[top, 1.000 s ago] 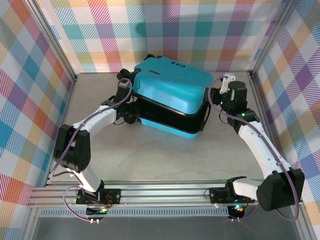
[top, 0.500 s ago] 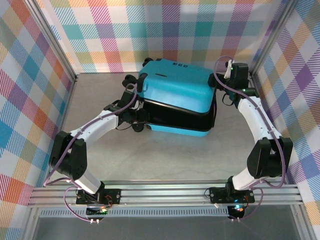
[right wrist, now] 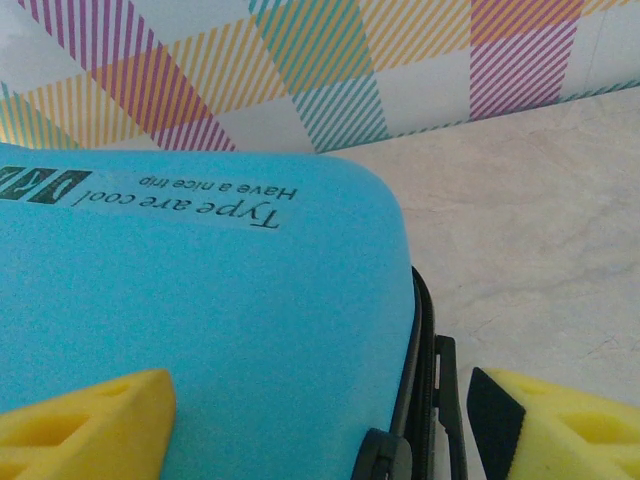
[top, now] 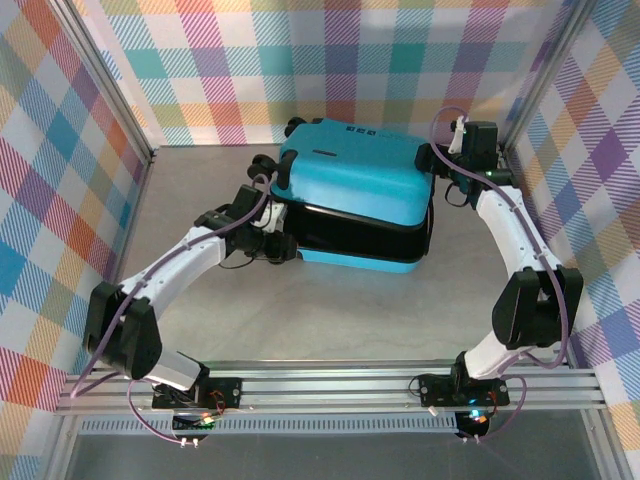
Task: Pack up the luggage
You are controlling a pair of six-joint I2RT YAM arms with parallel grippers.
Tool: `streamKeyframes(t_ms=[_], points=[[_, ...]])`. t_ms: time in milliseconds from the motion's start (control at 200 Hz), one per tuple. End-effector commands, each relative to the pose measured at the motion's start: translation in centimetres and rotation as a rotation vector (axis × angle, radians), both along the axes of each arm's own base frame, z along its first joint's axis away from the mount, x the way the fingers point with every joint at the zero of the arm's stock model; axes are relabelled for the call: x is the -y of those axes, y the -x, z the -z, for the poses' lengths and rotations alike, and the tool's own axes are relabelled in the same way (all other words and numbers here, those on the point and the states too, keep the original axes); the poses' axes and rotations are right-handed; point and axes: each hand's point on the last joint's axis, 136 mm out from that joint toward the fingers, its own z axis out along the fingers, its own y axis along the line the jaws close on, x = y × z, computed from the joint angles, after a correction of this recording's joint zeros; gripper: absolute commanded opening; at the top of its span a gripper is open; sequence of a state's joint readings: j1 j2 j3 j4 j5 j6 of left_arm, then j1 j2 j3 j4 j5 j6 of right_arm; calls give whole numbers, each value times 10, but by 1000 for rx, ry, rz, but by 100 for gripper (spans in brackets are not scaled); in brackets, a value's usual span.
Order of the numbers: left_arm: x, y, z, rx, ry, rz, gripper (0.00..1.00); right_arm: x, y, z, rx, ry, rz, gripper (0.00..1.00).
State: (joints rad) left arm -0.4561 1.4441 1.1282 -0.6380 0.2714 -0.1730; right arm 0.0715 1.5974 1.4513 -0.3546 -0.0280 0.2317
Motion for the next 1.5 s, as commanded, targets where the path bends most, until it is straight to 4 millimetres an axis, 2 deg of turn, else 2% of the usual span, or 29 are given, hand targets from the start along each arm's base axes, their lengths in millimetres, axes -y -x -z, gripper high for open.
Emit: streamKeyframes(t_ms=[0, 200, 390, 470, 595, 670, 795, 880, 970, 1145, 1225, 1255, 1370, 1495], points=[[8, 21, -14, 23, 49, 86, 51, 0, 0, 12, -59, -9, -11, 78], [4, 33, -13, 32, 41, 49, 53, 6, -7, 16, -74, -18, 4, 80], [-11, 18, -23, 101, 17, -87, 59, 18, -18, 37, -144, -69, 22, 83], [-16, 10, -22, 103, 12, -155, 62, 22, -20, 48, -171, -100, 33, 85], [-28, -8, -13, 99, -16, -274, 63, 31, -21, 69, -221, -145, 66, 87], [-39, -20, -14, 111, -6, -345, 64, 37, -19, 78, -235, -207, 83, 88], [-47, -41, -39, 179, 109, -398, 65, 38, -17, 92, -249, -374, 63, 89], [-55, -53, -59, 228, 143, -425, 68, 38, -13, 103, -270, -392, 72, 90], [-59, -64, -72, 255, 156, -436, 70, 37, -7, 115, -289, -407, 84, 90], [-64, -92, -80, 299, 178, -466, 72, 27, 5, 137, -331, -469, 70, 89], [-69, -108, -75, 307, 187, -485, 73, 20, 12, 148, -355, -514, 57, 89], [-68, -119, -79, 332, 208, -486, 73, 18, 15, 150, -358, -527, 53, 88], [-62, -145, -68, 312, 238, -469, 73, 9, 28, 159, -378, -542, 45, 87], [-35, -165, -61, 286, 331, -364, 72, -8, 44, 172, -411, -555, 24, 86]])
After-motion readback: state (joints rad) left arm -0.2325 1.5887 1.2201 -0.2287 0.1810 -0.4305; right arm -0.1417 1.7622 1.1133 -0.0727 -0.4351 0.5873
